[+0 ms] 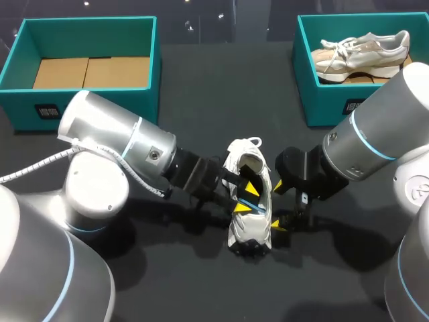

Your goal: Take the shoe out of the shoebox, open the shoe tongue, remove and reinsert the insole, then place the shoe into the shoebox

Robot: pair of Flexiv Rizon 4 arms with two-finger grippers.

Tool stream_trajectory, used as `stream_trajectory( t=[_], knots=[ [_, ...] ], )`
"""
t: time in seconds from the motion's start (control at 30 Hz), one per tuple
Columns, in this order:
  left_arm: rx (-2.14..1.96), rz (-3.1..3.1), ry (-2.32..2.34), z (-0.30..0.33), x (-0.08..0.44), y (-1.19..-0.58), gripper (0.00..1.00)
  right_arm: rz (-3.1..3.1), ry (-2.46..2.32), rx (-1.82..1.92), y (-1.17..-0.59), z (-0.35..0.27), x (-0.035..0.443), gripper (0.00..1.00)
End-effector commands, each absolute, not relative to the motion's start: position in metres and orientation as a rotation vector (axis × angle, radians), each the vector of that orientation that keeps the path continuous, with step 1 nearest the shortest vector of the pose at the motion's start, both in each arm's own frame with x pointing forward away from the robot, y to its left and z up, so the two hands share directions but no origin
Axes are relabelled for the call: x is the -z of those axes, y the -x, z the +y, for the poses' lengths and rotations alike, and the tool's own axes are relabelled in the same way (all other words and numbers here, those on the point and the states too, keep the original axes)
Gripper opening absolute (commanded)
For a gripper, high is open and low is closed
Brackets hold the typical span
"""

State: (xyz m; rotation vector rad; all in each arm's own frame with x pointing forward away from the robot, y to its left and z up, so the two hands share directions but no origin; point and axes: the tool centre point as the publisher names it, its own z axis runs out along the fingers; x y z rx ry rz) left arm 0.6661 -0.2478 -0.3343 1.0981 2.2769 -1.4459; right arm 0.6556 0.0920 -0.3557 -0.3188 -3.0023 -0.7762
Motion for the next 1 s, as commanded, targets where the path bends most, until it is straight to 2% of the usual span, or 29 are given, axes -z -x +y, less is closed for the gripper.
stream_trajectory(
  t=[0.03, 0.47, 1.0],
  knots=[
    [1.442, 2.282, -1.106, -0.241, 0.329, -0.665, 0.32, -3.006, 0.321, 0.775, -0.654, 0.093, 0.356, 1.00],
    [1.381, 2.329, -1.221, -0.234, 0.328, -0.661, 0.34, -3.006, 0.321, 0.775, -0.654, 0.093, 0.356, 1.00],
    [1.271, 2.380, -1.260, -0.196, 0.324, -0.670, 0.33, -3.007, 0.324, 0.777, -0.654, 0.090, 0.354, 1.00]
  ],
)
